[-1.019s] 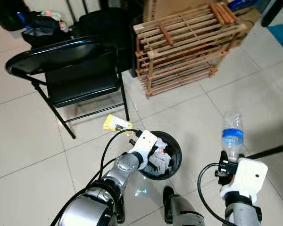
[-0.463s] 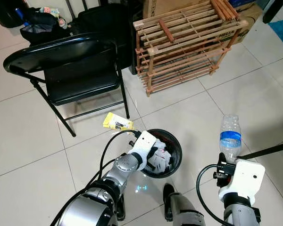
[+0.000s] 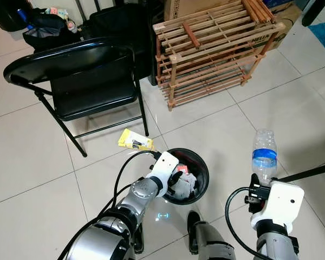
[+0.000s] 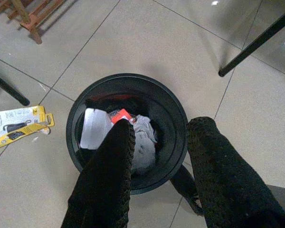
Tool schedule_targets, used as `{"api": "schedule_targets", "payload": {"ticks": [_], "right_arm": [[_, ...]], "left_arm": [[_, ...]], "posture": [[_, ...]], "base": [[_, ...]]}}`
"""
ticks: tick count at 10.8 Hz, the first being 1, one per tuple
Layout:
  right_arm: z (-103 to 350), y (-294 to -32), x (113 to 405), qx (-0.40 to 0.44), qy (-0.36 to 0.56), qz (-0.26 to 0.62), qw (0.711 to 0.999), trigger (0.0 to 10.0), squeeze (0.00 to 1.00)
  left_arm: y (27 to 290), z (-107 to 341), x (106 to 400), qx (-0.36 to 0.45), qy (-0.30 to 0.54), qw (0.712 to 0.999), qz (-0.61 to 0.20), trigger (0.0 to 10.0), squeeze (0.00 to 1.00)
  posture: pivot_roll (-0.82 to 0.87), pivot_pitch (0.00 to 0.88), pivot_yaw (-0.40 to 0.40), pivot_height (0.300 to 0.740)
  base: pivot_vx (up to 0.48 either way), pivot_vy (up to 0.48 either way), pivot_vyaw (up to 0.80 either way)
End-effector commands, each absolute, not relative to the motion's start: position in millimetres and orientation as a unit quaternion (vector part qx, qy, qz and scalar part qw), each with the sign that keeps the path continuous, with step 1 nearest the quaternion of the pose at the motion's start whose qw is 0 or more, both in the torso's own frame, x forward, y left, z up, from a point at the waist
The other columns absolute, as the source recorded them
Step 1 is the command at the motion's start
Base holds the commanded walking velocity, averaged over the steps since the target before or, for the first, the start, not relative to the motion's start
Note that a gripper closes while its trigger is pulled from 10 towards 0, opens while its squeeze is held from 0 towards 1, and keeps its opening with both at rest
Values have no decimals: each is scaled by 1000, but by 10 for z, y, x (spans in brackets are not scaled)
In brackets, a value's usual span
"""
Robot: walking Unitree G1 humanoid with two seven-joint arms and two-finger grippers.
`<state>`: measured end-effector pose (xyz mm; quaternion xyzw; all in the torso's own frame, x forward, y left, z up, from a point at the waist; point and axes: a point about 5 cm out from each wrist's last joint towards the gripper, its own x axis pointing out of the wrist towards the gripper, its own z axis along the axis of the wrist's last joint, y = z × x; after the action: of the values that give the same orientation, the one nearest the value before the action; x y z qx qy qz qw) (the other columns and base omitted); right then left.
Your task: Picking trash to rubbish bin
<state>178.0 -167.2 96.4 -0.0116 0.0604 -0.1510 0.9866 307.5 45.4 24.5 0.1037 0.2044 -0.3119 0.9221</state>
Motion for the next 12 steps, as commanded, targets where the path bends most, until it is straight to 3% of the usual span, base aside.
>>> {"api": "schedule_targets", "payload": {"ticks": [1, 6, 10, 12], "right_arm": [[960, -1672, 1748, -6, 67, -162, 984, 10000, 0], [940, -1677, 1805, -9, 67, -150, 986, 10000, 0], [717, -1669, 2064, -21, 93, -95, 991, 10000, 0], [585, -1745, 2274, -39, 109, -62, 991, 10000, 0]], "left_arm": [[466, 112, 2966, 104, 235, 914, -315, 10000, 1000], [546, 131, 3004, 101, 228, 921, -299, 10000, 1000], [924, 139, 3051, 78, 204, 943, -253, 10000, 1000], [1169, 136, 2993, 55, 190, 944, -266, 10000, 1000]], "posture": [[-175, 352, 24, 740], [-128, 325, 11, 740], [16, 288, -33, 740], [88, 284, -48, 740]], "base": [[0, 0, 0], [0, 0, 0], [0, 0, 0], [0, 0, 0]]}}
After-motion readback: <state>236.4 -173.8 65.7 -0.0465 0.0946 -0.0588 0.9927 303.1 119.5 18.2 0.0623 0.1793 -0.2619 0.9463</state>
